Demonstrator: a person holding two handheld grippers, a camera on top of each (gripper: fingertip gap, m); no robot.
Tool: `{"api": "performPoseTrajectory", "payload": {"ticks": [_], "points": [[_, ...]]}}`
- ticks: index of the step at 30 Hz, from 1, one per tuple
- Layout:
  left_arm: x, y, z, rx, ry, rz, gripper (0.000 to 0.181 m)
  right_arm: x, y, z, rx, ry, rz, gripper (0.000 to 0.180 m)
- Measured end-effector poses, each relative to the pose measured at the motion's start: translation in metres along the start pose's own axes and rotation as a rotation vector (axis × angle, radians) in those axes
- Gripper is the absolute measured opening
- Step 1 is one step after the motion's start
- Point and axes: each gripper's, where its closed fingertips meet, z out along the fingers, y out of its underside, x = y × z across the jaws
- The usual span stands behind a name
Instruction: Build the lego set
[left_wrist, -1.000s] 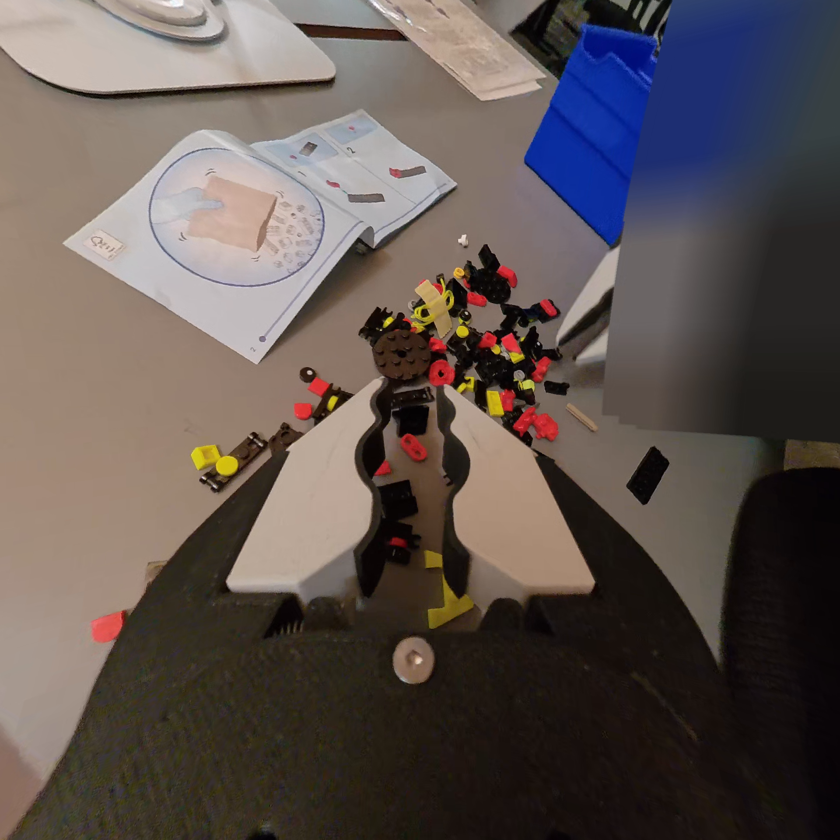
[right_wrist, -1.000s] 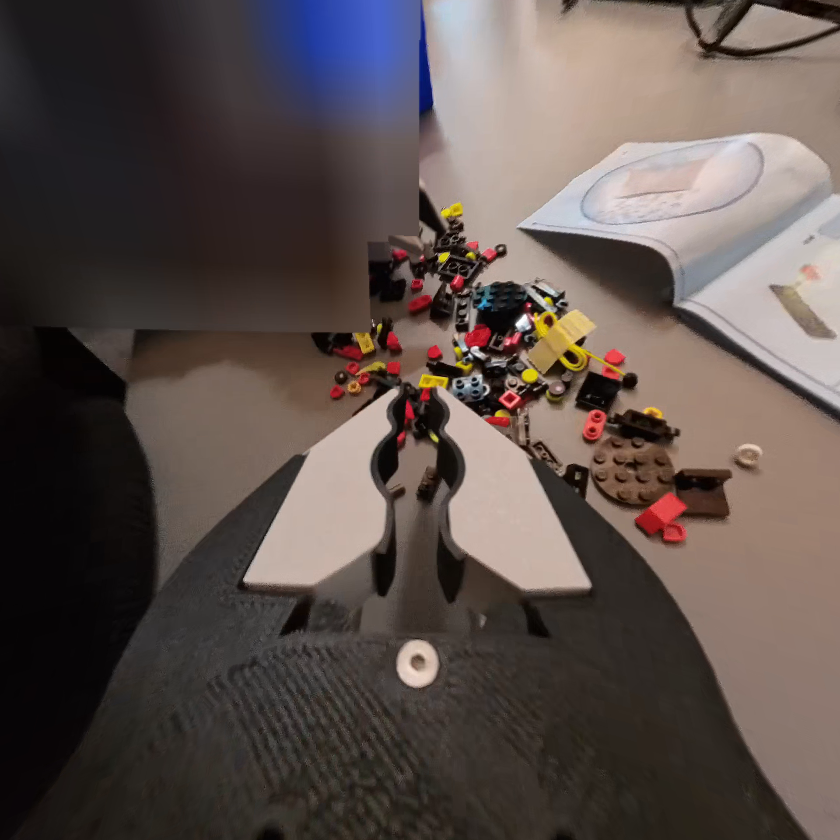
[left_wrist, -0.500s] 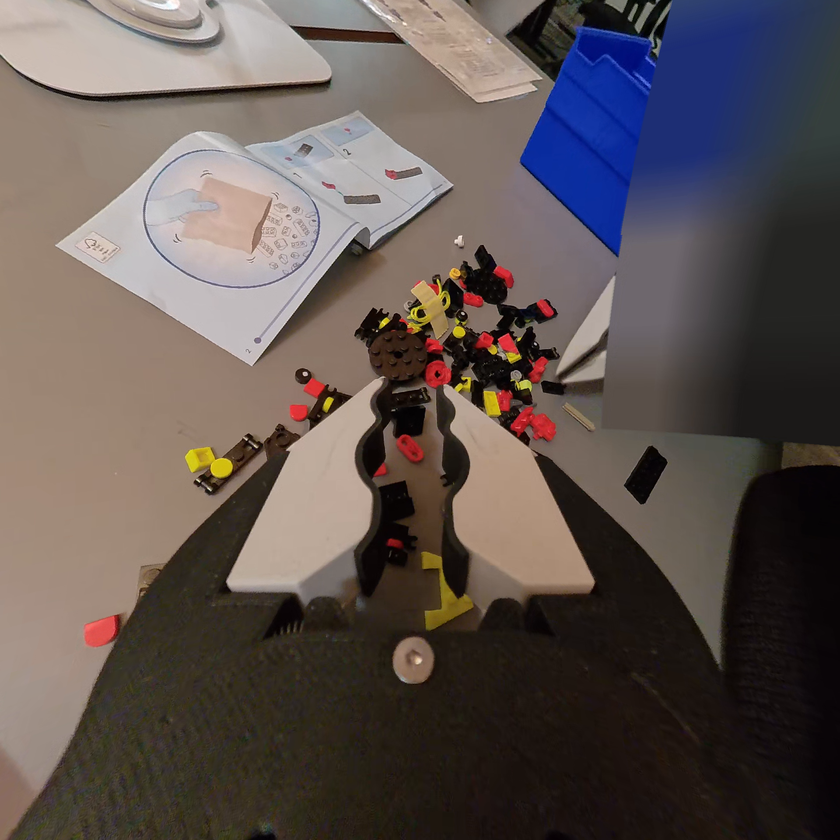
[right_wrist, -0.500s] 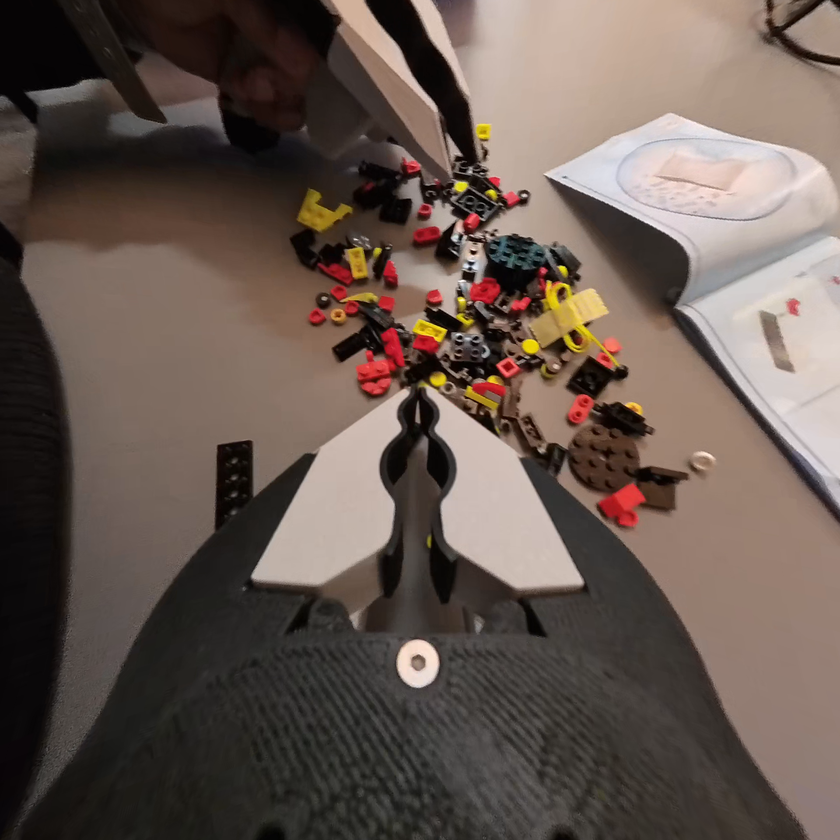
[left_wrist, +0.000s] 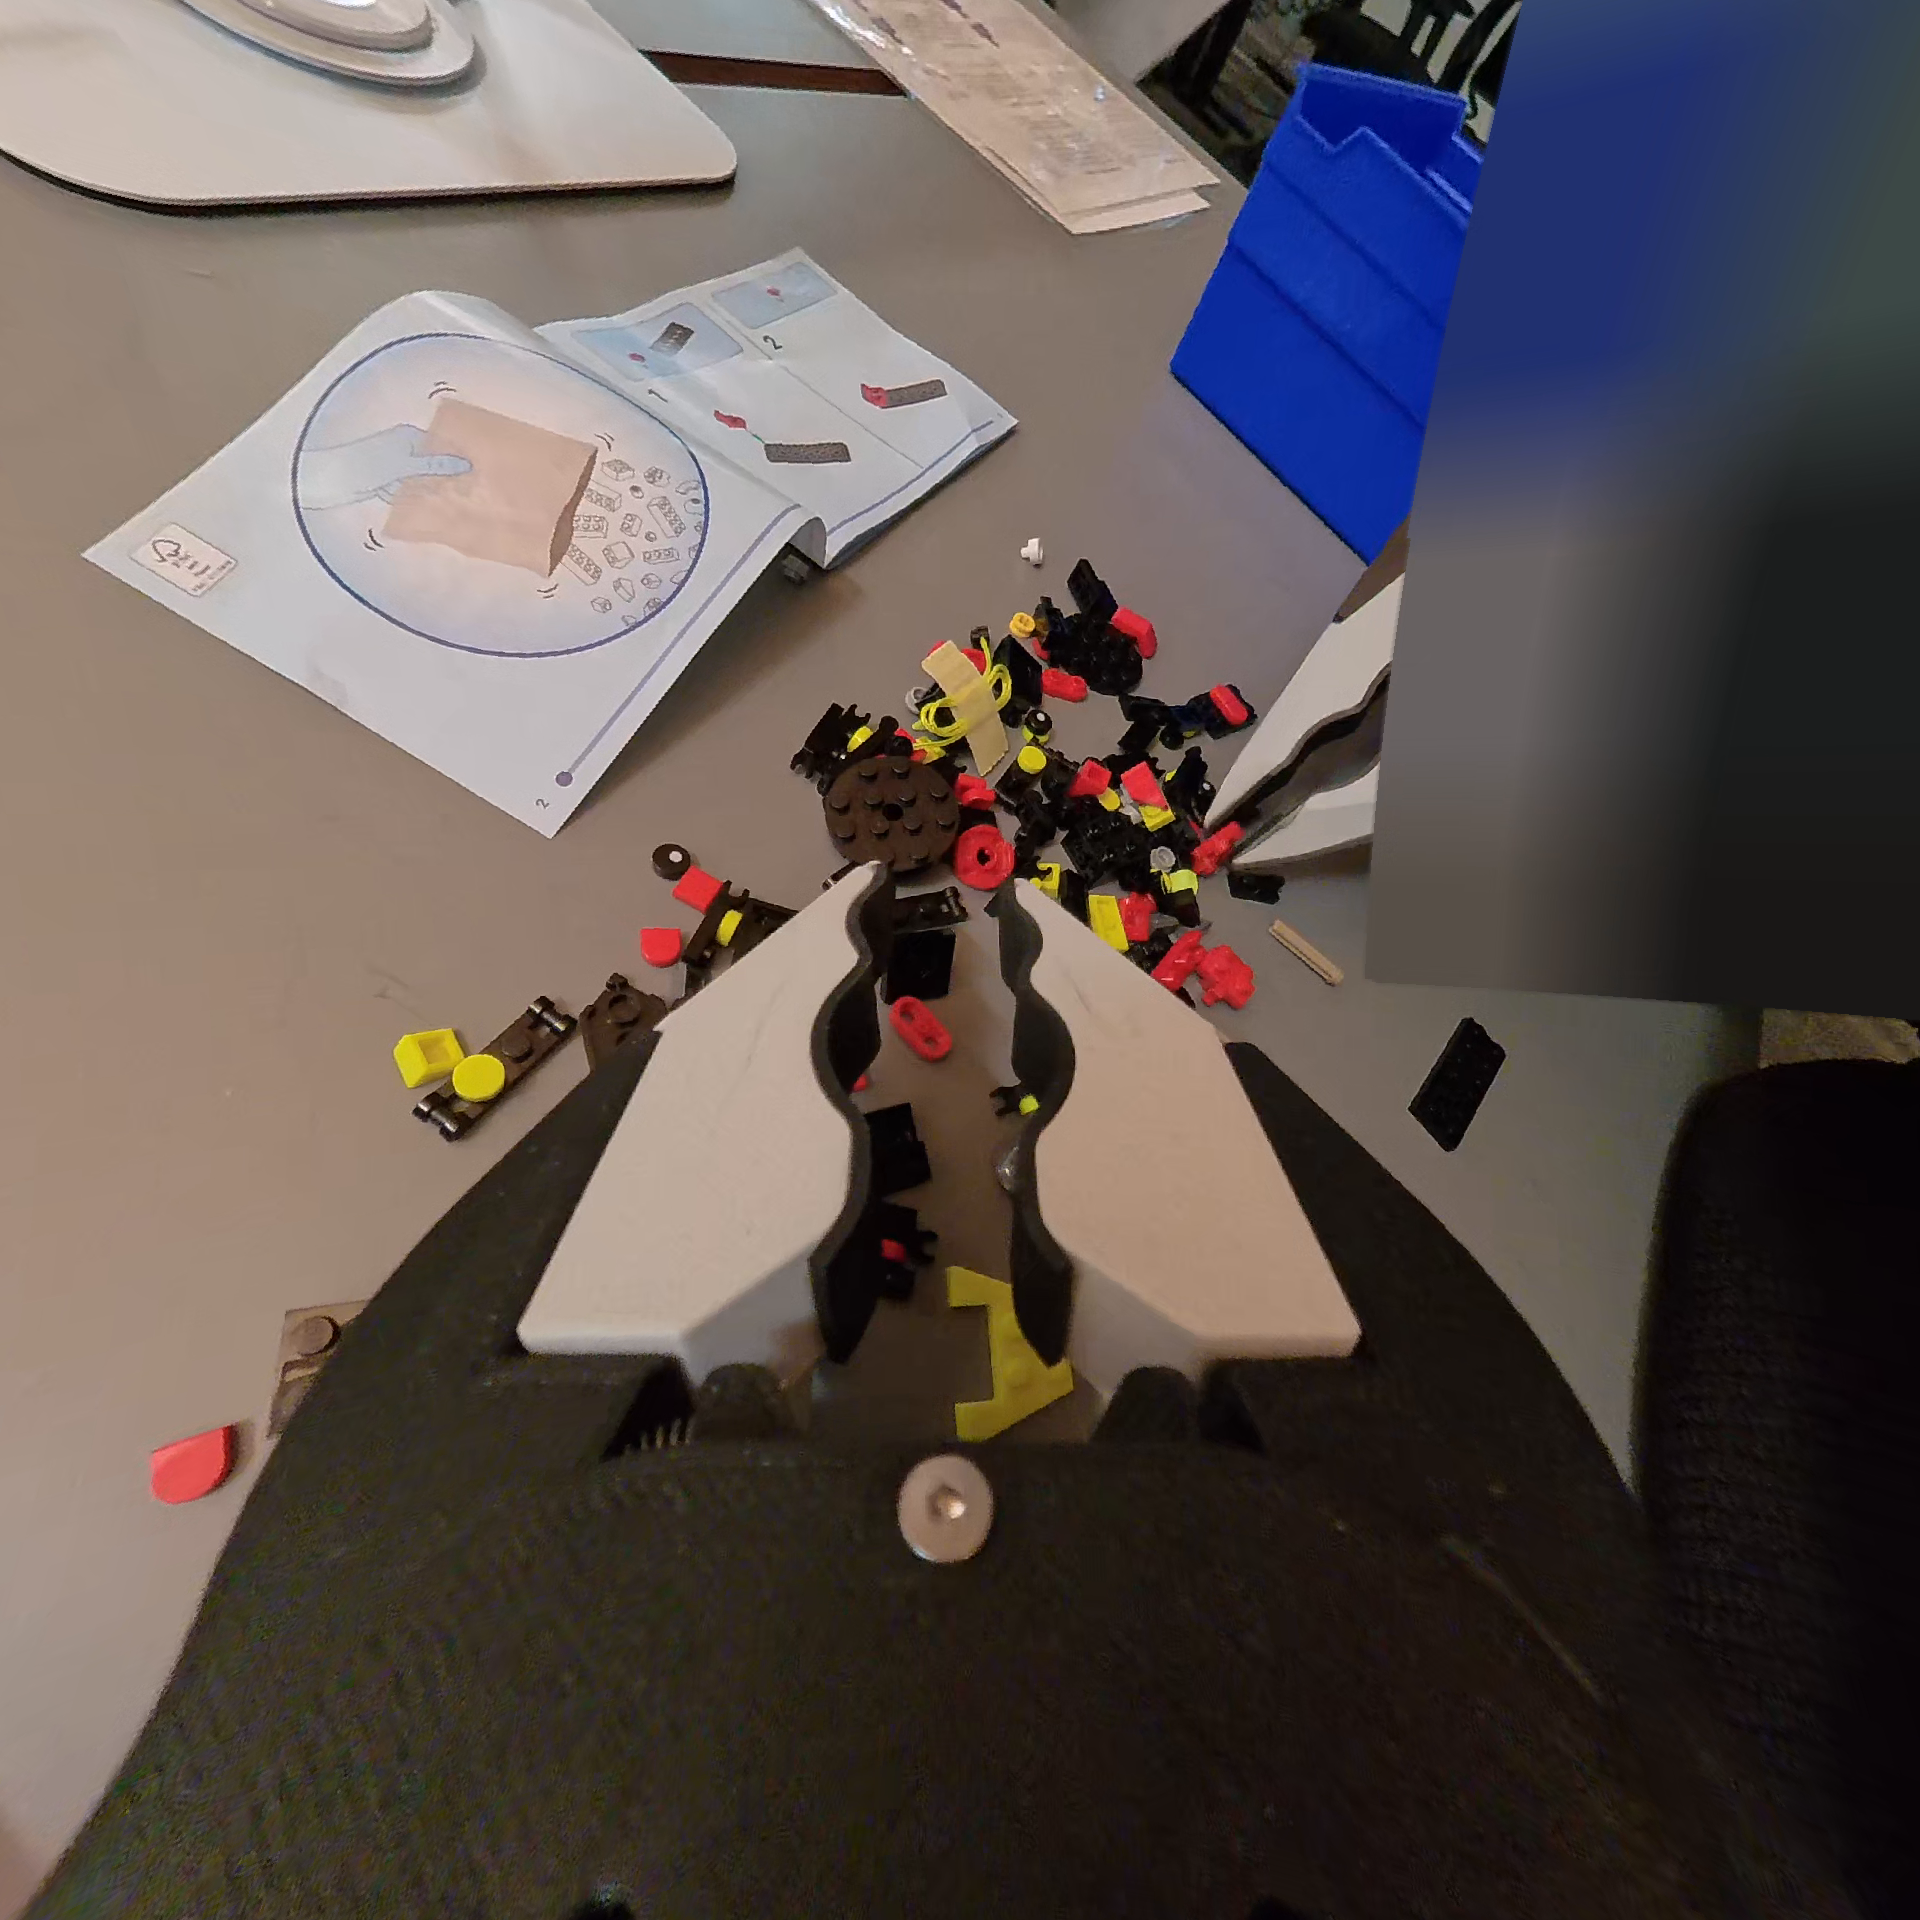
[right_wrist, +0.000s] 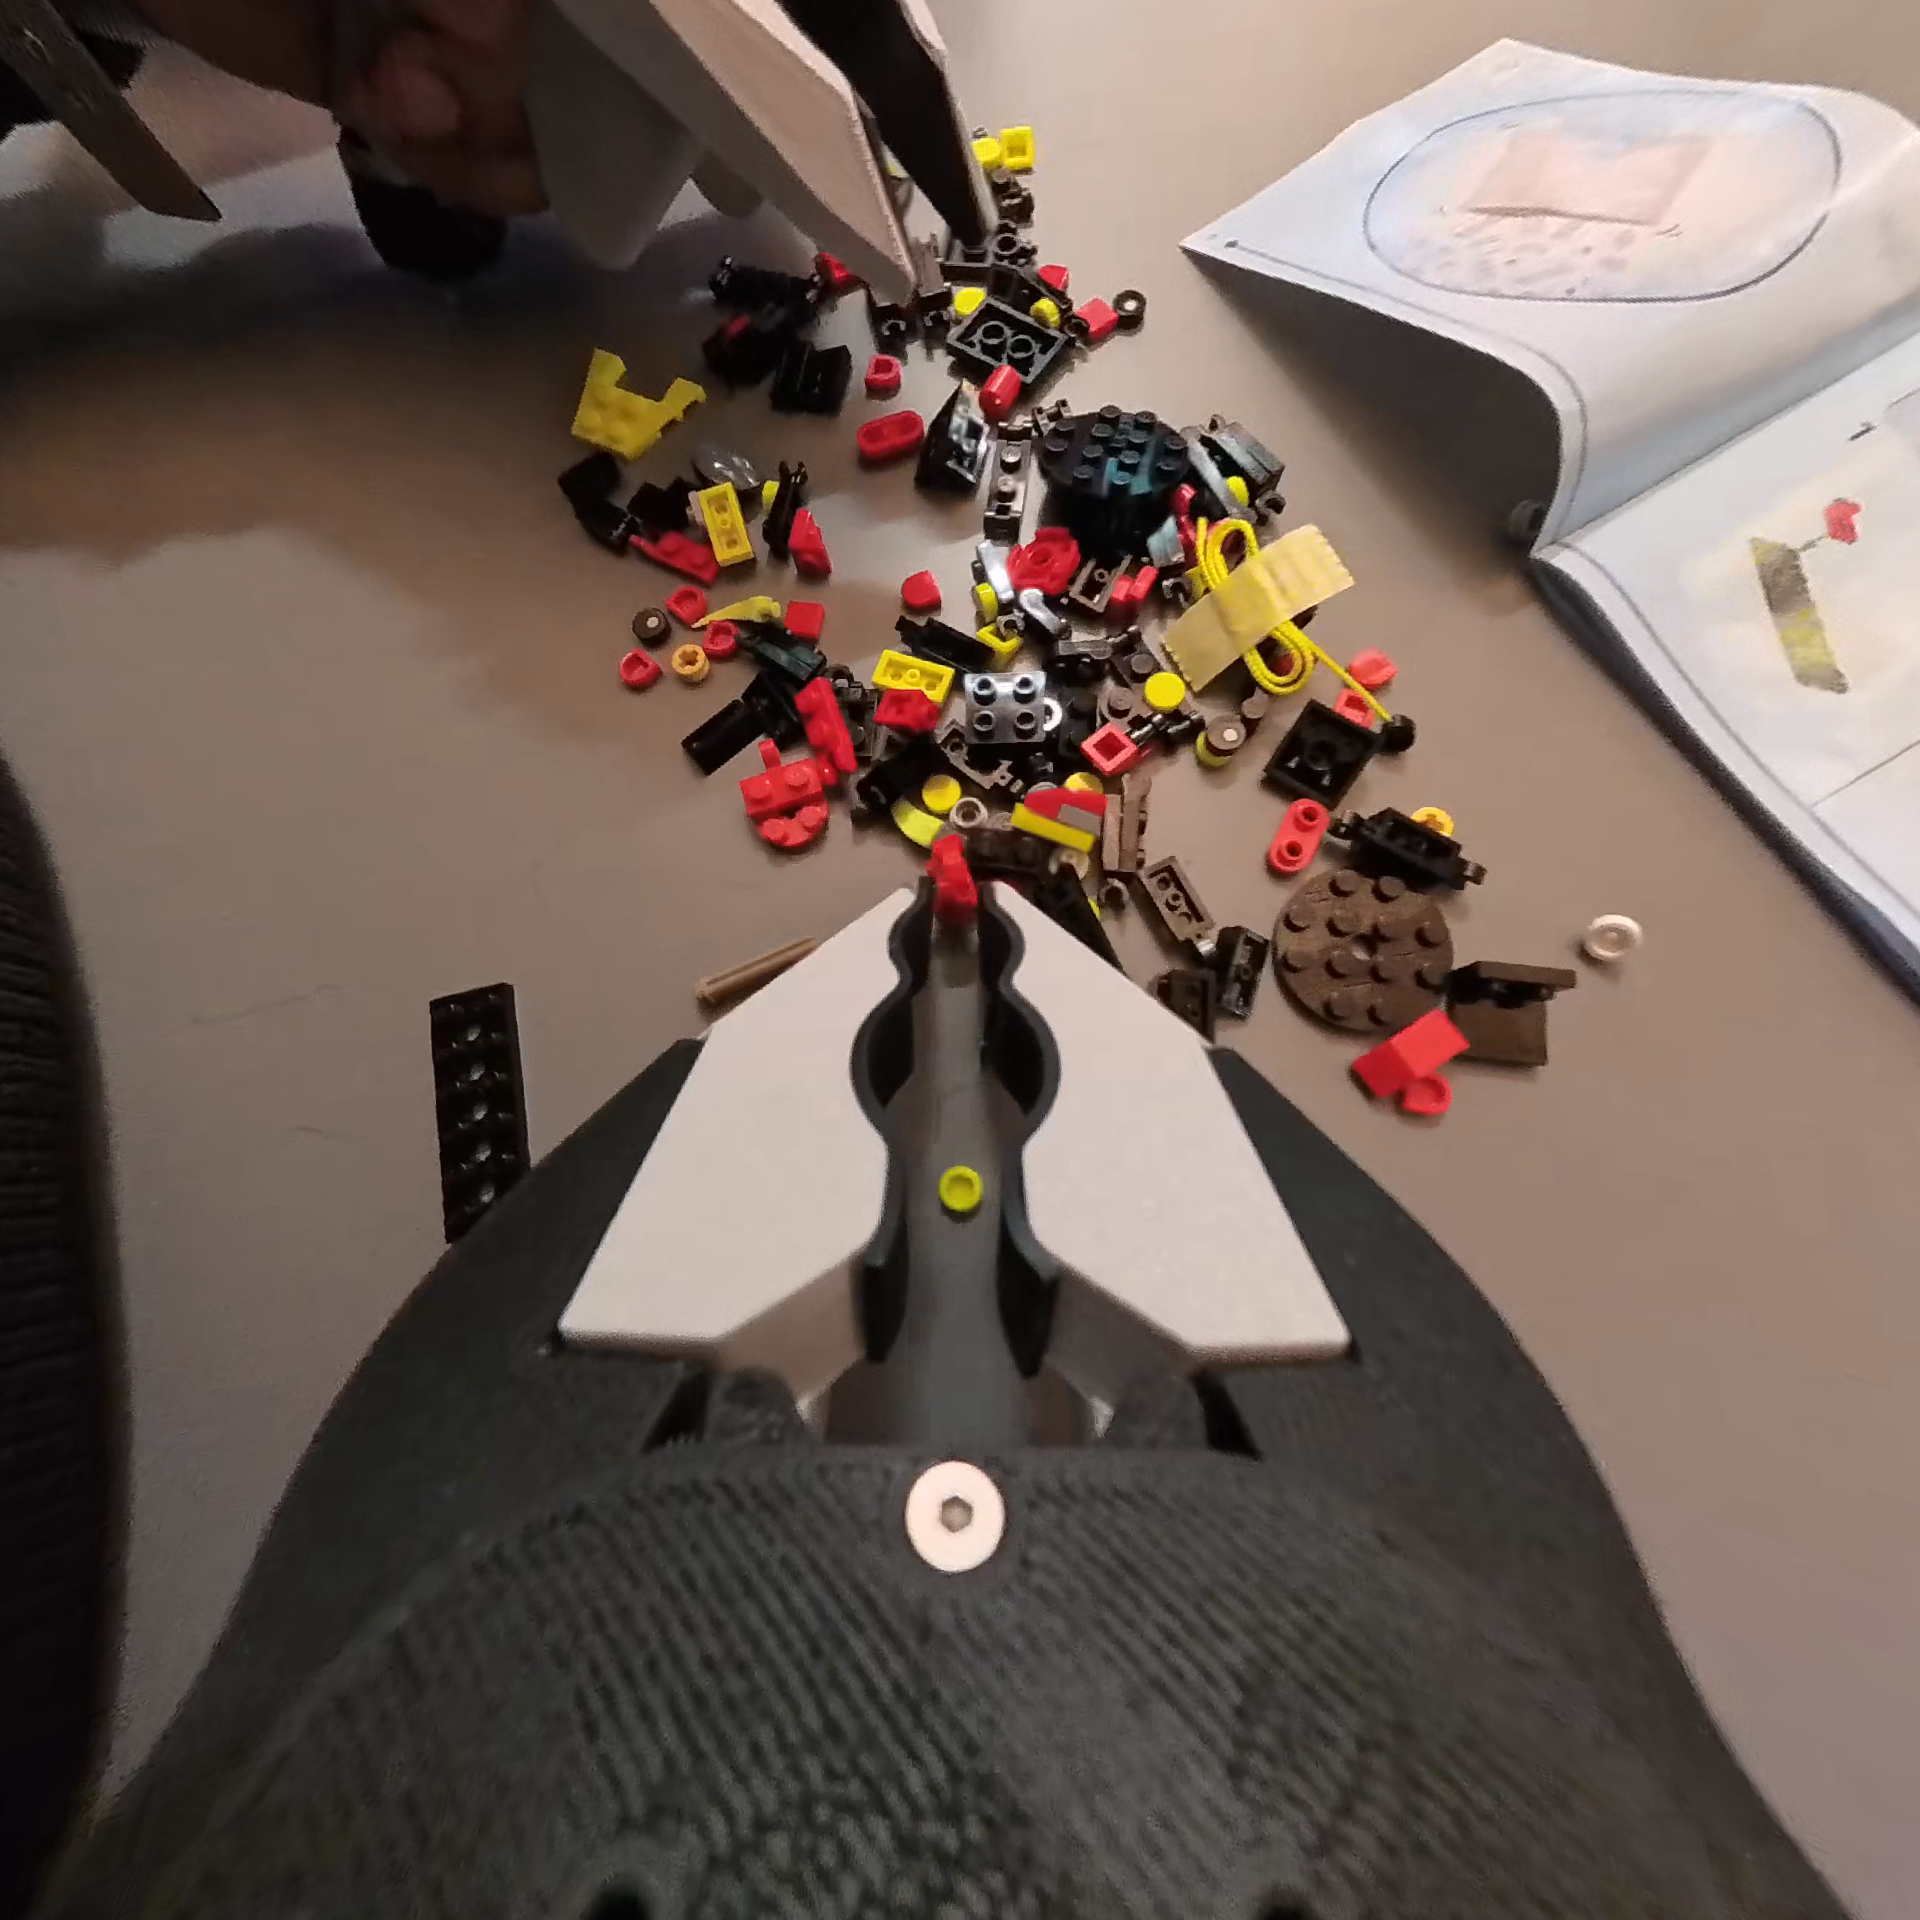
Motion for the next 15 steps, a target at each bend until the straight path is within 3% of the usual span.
{"api": "performPoseTrajectory", "payload": {"ticks": [15], "points": [[0.0, 0.002, 0.001, -0.01, -0.006, 0.01, 0.017, -0.017, -0.018, -0.001, 0.101, -0.073, -0.025, 0.012]]}}
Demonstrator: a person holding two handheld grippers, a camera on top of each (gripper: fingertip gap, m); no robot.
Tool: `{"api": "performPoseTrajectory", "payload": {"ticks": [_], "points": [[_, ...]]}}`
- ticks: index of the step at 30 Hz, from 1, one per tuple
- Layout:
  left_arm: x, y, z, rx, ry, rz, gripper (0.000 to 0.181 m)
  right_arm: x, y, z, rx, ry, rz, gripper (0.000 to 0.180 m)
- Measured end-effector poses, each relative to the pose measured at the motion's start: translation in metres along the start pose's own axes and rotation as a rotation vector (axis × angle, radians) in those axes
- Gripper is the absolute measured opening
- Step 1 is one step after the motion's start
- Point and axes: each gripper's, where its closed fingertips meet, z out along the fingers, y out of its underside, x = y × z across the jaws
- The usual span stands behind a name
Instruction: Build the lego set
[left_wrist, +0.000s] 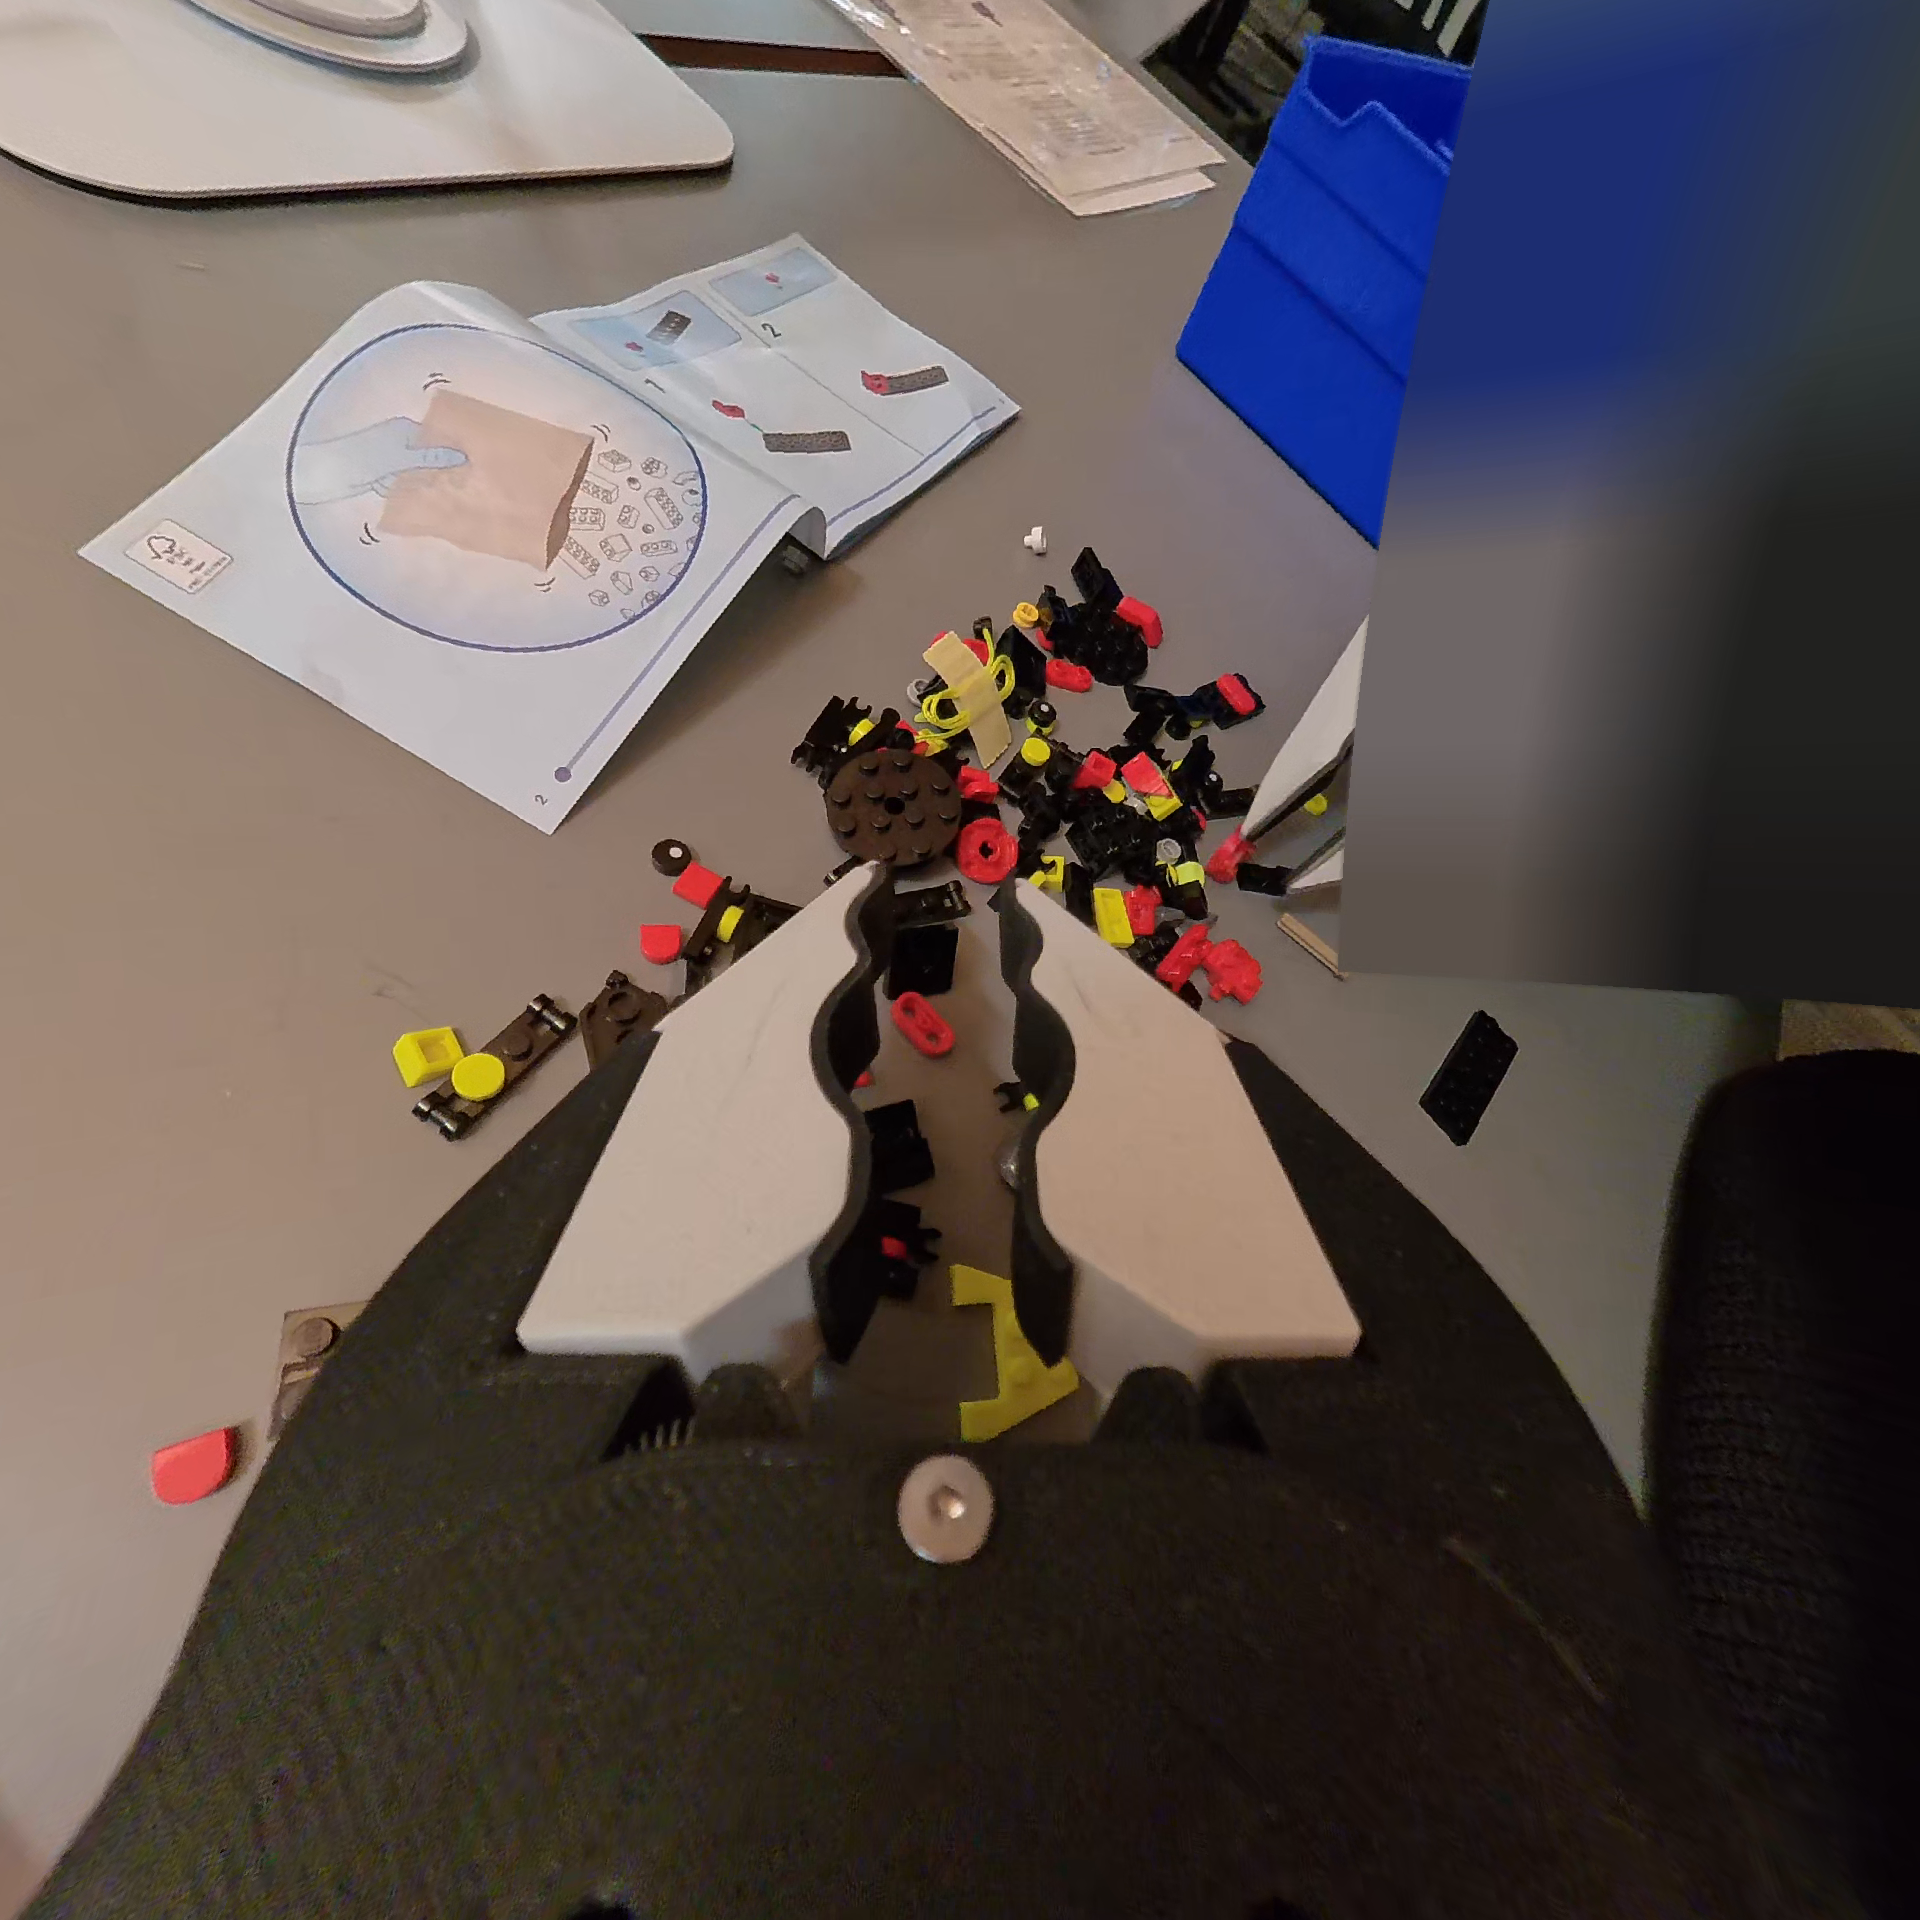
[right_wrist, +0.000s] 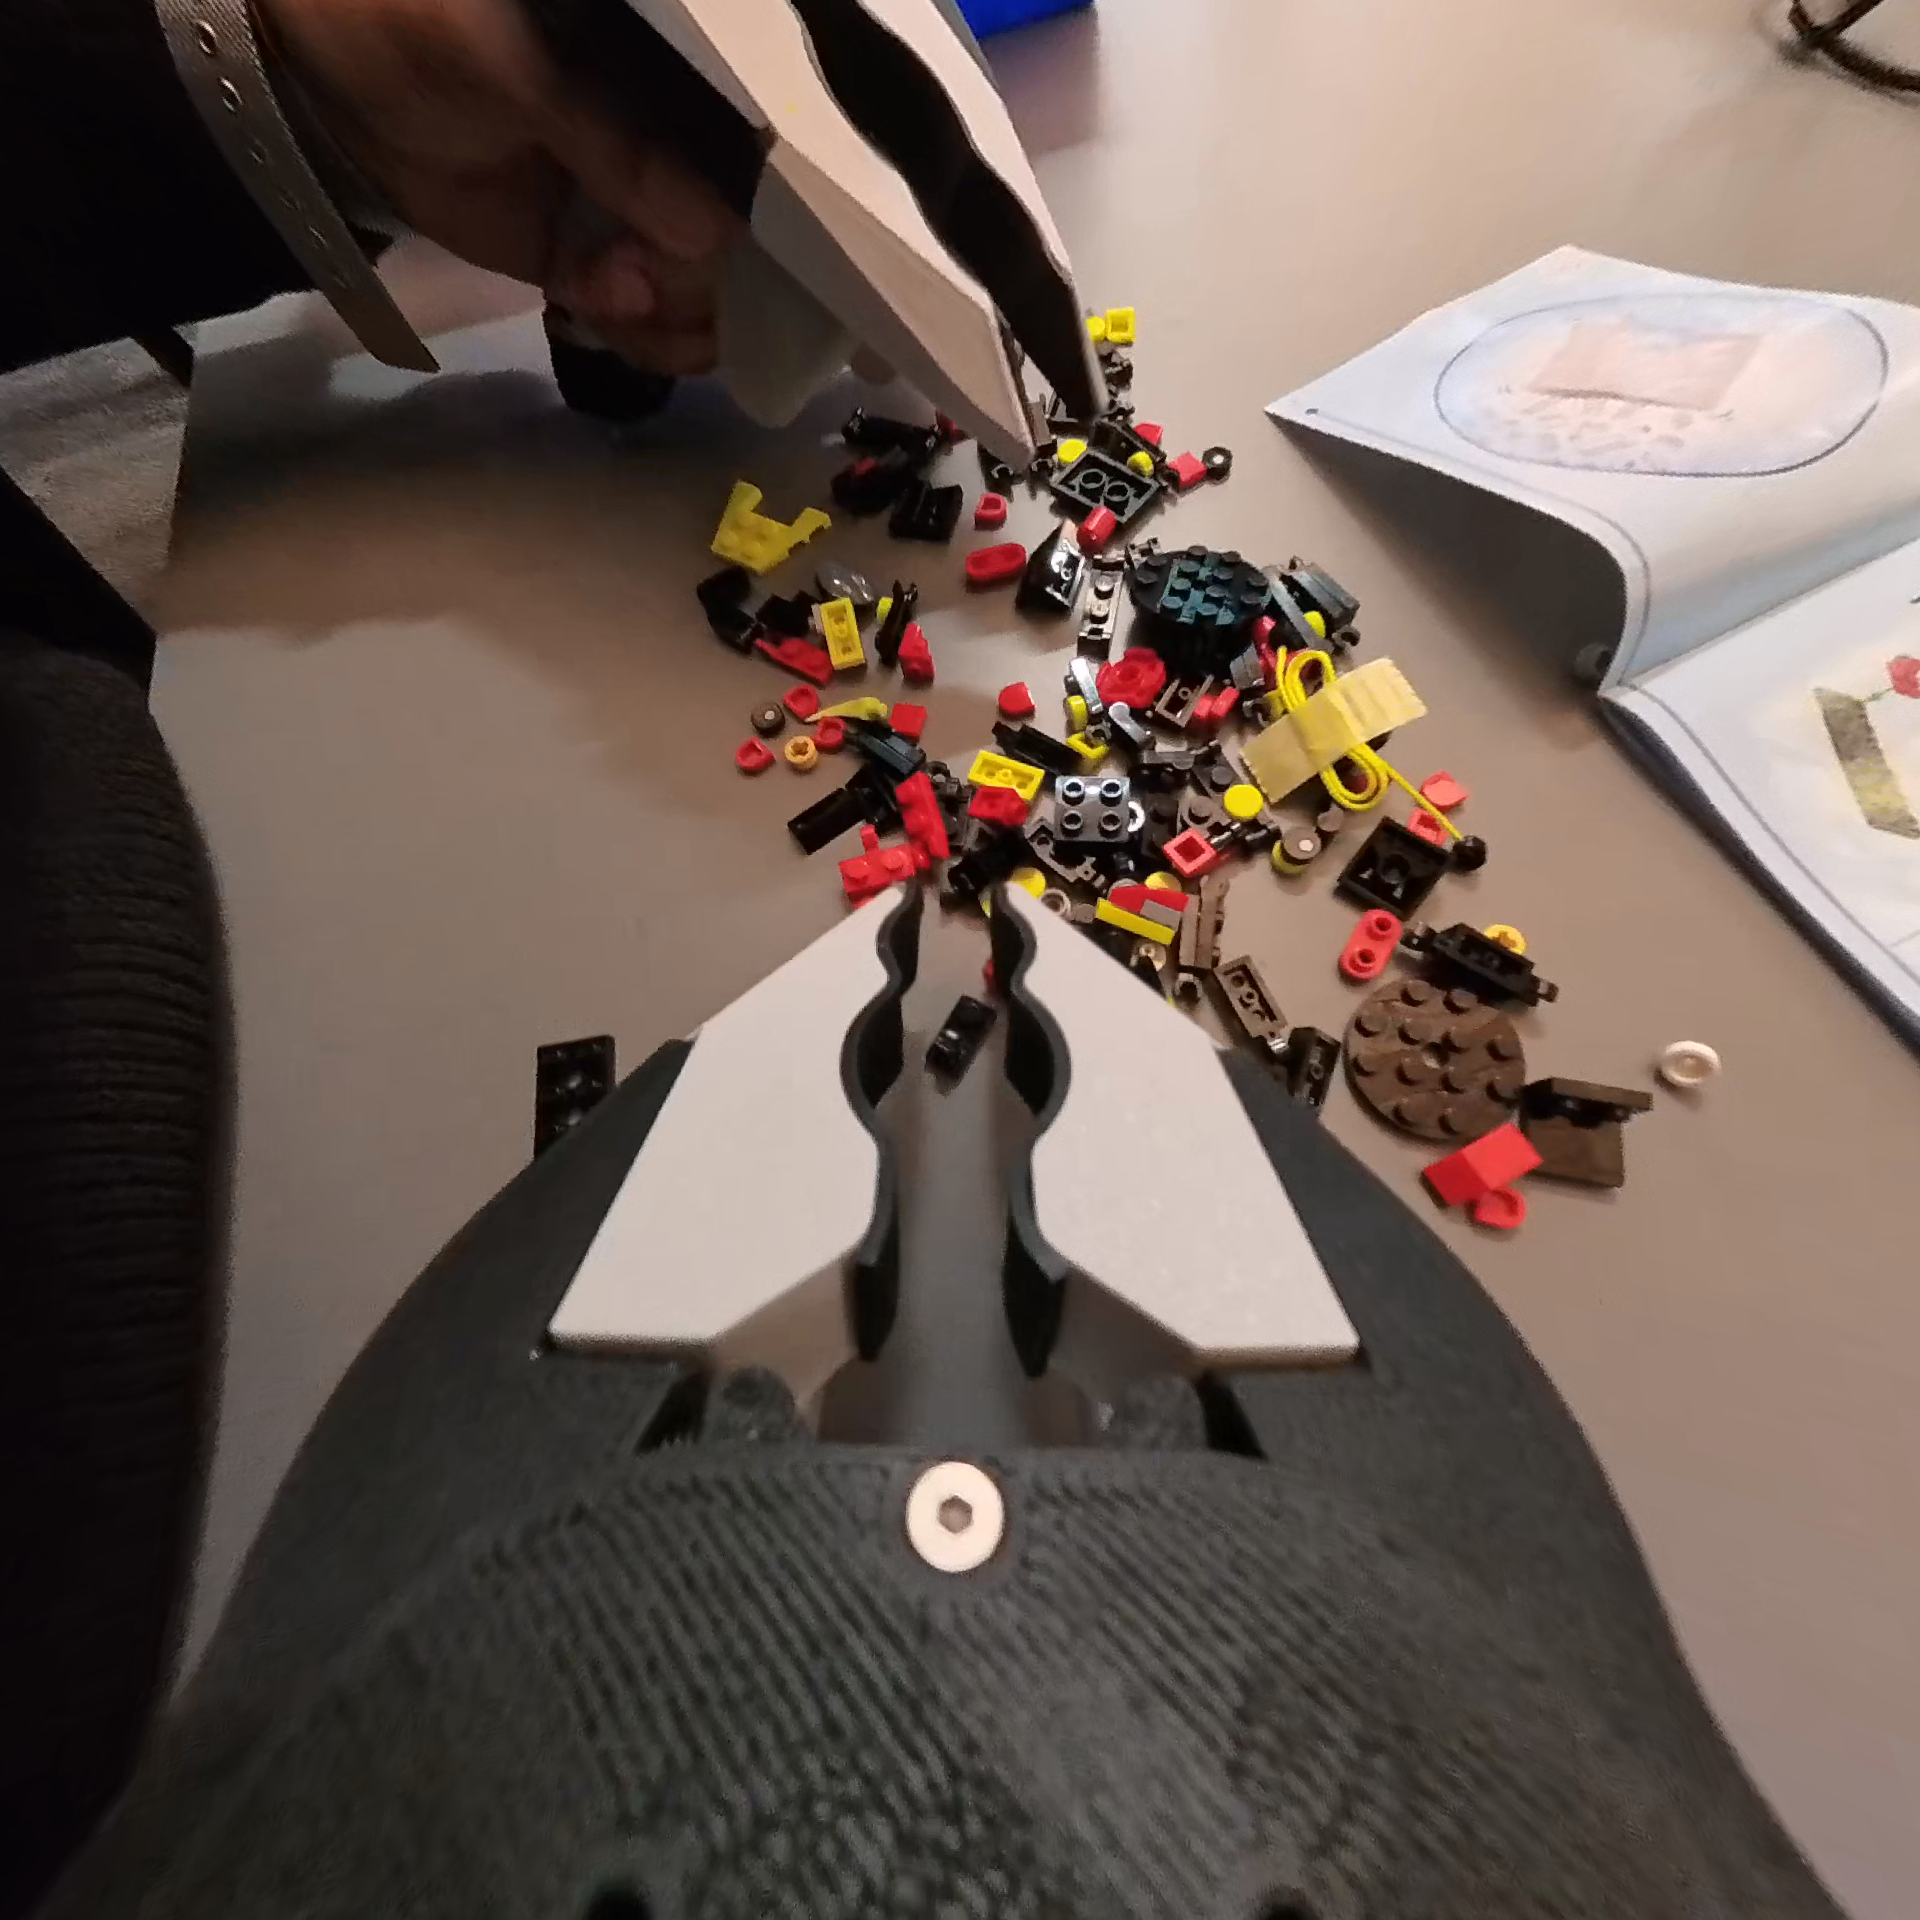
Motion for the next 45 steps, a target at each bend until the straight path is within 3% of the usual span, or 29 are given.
{"api": "performPoseTrajectory", "payload": {"ticks": [7, 13, 18, 26, 33, 43, 45], "points": [[-0.005, -0.014, 0.019, 0.015, -0.055, -0.067, 0.041, -0.009, -0.015, 0.003, 0.083, -0.04, 0.042, 0.01], [-0.014, 0.006, 0.041, -0.159, -0.249, 0.174, 0.045, -0.009, -0.017, 0.001, 0.105, -0.043, 0.06, 0.009], [-0.01, 0.004, 0.048, -0.15, -0.212, 0.083, 0.034, -0.009, -0.024, -0.004, 0.143, -0.048, 0.083, 0.008], [-0.016, -0.005, 0.029, -0.086, -0.177, 0.015, 0.028, -0.005, -0.023, -0.005, 0.139, -0.029, 0.082, 0.008], [-0.068, -0.018, -0.025, 0.007, -0.36, 0.002, 0.028, 0.002, -0.021, -0.006, 0.146, -0.021, 0.11, 0.008], [-0.104, -0.006, -0.035, -0.099, -0.618, 0.201, 0.029, 0.003, -0.019, -0.006, 0.142, -0.021, 0.117, 0.007], [-0.105, -0.003, -0.034, -0.106, -0.607, 0.168, 0.029, 0.003, -0.02, -0.006, 0.146, -0.02, 0.117, 0.007]]}}
